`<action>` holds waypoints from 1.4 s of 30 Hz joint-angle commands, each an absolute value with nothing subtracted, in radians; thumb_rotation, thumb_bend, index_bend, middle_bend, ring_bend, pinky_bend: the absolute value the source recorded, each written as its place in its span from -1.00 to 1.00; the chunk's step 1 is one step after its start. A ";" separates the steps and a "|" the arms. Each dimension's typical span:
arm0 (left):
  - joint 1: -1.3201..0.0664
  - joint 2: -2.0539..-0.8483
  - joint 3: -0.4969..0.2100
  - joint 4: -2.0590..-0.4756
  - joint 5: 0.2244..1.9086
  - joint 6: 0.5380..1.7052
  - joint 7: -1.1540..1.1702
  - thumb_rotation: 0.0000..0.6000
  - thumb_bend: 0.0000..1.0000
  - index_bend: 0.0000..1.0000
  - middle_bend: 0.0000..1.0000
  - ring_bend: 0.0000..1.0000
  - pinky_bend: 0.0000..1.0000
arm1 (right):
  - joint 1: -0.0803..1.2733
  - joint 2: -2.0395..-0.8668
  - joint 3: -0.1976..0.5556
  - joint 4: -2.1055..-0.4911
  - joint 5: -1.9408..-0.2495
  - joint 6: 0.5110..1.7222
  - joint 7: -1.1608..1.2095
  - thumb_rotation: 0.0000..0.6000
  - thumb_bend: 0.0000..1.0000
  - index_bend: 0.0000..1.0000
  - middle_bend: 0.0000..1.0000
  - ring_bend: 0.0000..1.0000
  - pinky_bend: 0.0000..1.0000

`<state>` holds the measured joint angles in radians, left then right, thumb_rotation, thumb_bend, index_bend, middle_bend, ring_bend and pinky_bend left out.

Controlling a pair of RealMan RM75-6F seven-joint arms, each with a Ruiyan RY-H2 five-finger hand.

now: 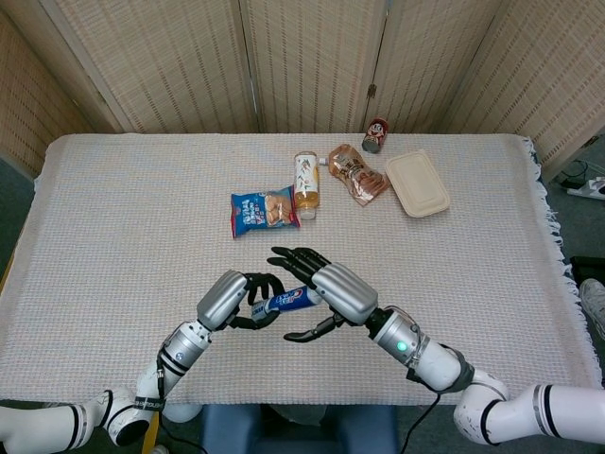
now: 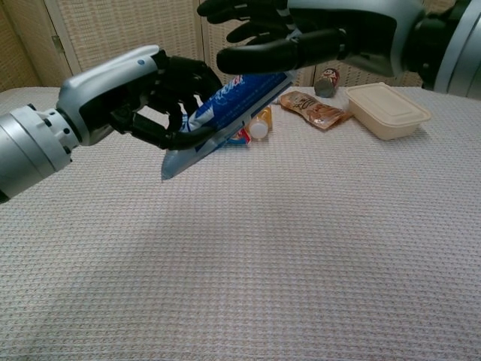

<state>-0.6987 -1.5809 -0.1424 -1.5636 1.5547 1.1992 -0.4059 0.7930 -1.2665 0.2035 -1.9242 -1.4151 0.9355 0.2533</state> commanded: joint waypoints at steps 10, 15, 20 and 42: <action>-0.701 -1.584 -0.141 -1.555 1.557 1.199 -0.402 1.00 0.73 0.43 0.58 0.40 0.36 | 0.790 -1.282 0.190 -1.908 -1.447 0.931 0.348 -0.06 -0.76 -1.00 -1.00 -1.00 -1.00; -0.702 -1.587 -0.141 -1.554 1.560 1.201 -0.403 1.00 0.73 0.43 0.58 0.41 0.36 | 0.788 -1.281 0.187 -1.902 -1.465 0.936 0.383 -0.06 -0.76 -1.00 -1.00 -1.00 -1.00; -0.704 -1.588 -0.140 -1.551 1.564 1.202 -0.394 1.00 0.73 0.44 0.58 0.40 0.36 | 0.789 -1.279 0.181 -1.898 -1.476 0.935 0.391 -0.06 -0.76 -1.00 -1.00 -1.00 -1.00; -0.692 -1.575 -0.090 -1.472 1.593 1.194 -0.364 1.00 0.73 0.42 0.58 0.37 0.34 | 0.722 -1.167 0.182 -1.924 -1.523 1.043 0.464 -0.07 -0.76 -1.00 -1.00 -1.00 -1.00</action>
<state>-0.6927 -1.5789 -0.0957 -1.4803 1.5907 1.2004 -0.3707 0.7360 -1.1890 0.1827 -1.9166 -1.5147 1.0277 0.4492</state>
